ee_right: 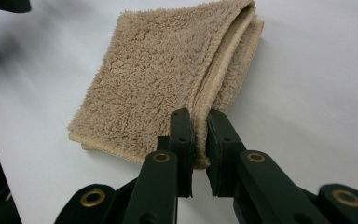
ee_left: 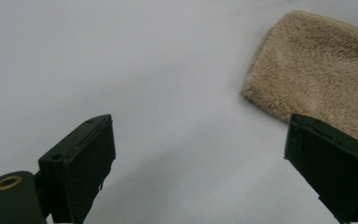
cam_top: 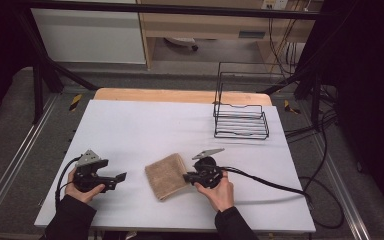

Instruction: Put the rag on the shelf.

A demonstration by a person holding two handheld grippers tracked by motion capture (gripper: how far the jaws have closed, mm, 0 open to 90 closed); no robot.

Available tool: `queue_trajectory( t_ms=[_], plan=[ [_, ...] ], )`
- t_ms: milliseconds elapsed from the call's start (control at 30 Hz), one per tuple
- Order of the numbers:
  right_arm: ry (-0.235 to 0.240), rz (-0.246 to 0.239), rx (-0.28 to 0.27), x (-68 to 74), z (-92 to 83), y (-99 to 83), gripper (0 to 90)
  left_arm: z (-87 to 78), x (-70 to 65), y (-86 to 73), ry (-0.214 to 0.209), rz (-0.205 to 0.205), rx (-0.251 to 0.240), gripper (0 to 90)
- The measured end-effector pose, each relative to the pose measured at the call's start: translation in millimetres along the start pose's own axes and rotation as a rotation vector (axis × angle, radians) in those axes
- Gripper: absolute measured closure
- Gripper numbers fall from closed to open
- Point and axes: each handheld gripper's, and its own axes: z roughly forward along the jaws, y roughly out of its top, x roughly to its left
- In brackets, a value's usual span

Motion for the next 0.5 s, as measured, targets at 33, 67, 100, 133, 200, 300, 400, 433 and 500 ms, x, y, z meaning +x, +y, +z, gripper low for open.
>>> queue_trajectory(
  t_ms=[33,67,100,133,200,300,400,433,500],
  plan=[
    [-0.007,0.006,-0.005,-2.1,-3.5,-3.6,81.9,0.2,-0.5,0.0,0.0,-0.001,0.0,8.6],
    [-0.007,0.006,-0.005,-2.1,-3.5,-3.6,81.9,0.4,-0.8,0.1,-0.001,0.003,0.001,8.6],
    [-0.011,0.015,-0.009,-3.8,-6.6,-7.4,81.9,0.7,-1.2,0.1,-0.001,0.003,0.002,8.5],
    [-0.019,0.031,-0.013,-6.6,-11.2,-15.3,81.8,0.8,-1.7,0.1,-0.001,0.004,0.004,8.6],
    [-0.022,0.035,-0.016,-7.9,-13.1,-19.2,81.8,1.5,-2.8,0.3,0.001,0.01,0.005,8.6],
    [-0.024,0.056,-0.023,-10.4,-17.7,-29.8,81.7,2.0,-4.5,0.4,0.002,0.016,0.005,8.6],
    [-0.035,0.063,-0.033,-11.6,-22.4,-39.5,81.6,1.5,-5.5,0.7,0.005,0.021,0.006,8.5],
    [-0.039,0.067,-0.038,-11.6,-24.3,-42.8,81.6,1.4,-5.6,0.7,0.004,0.022,0.005,8.5],
    [-0.042,0.075,-0.043,-12.1,-27.6,-49.1,81.4,1.6,-6.0,0.8,0.004,0.023,0.005,8.6]
  ],
)
